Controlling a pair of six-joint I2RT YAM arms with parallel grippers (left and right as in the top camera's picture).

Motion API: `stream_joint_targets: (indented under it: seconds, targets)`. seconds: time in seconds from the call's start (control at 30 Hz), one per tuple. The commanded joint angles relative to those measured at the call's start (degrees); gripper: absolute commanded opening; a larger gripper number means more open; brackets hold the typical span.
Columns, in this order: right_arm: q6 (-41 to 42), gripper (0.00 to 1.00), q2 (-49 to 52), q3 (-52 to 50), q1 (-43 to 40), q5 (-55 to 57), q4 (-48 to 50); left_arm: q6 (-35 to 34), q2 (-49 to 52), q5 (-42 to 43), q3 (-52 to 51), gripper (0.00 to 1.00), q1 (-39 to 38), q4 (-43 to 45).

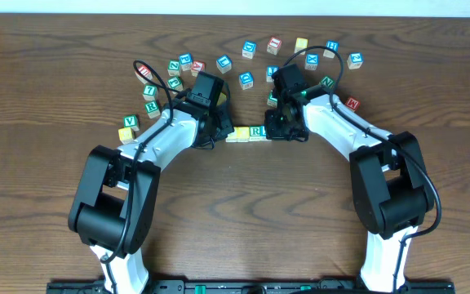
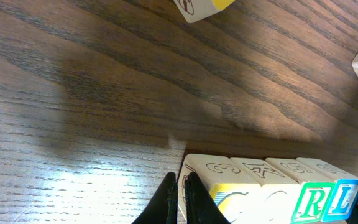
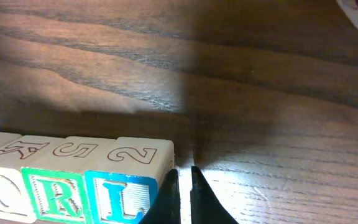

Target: Spell out CORL

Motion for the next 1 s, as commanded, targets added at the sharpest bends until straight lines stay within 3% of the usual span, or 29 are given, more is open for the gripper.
stream_joint_targets:
  seconds: [0.0, 0.97]
  targets:
    - [0.8, 0.04, -1.2, -0.1, 1.4, -2.6, 0.7, 1.2, 0.8, 1.6, 0.2, 0.07, -0.5, 0.7]
    - [0.9, 0.06, -1.2, -0.4, 1.7, -0.7, 3.8, 2.1, 5.0, 1.4, 0.2, 0.07, -0.5, 4.5]
